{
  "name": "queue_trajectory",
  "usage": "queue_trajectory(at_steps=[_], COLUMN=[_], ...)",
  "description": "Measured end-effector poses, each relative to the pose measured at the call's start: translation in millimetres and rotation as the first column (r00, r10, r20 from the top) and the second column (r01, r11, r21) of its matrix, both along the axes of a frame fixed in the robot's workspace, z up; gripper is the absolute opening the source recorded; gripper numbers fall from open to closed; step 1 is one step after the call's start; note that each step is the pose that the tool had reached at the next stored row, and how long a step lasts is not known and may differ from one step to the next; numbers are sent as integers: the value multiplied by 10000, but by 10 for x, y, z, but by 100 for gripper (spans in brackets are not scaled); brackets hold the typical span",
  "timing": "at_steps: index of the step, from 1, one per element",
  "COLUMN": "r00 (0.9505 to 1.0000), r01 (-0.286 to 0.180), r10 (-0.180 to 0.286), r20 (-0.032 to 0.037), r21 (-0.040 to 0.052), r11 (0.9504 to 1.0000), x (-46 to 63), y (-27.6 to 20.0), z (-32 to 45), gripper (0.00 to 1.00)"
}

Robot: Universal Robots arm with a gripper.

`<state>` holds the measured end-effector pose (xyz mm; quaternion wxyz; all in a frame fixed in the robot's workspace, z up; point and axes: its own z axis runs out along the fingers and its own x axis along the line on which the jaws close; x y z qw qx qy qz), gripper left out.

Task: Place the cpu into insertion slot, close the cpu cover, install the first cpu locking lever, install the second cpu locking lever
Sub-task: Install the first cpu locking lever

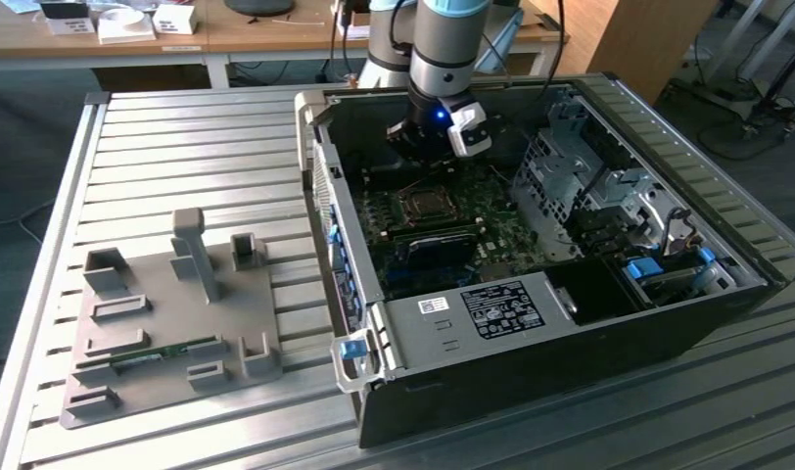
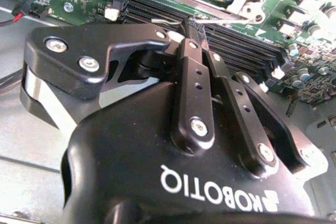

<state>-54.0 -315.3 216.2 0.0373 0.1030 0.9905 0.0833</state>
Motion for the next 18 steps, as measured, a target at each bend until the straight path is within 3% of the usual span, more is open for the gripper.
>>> queue_trajectory(at_steps=[7, 18], r00=[10000, 9999], r01=[53, 128], r10=[-53, -128], r20=[1, -1], r21=[0, -21], r11=[10000, 9999], x=[1, 16], y=[4, 3], z=[-6, -82], gripper=[11, 11])
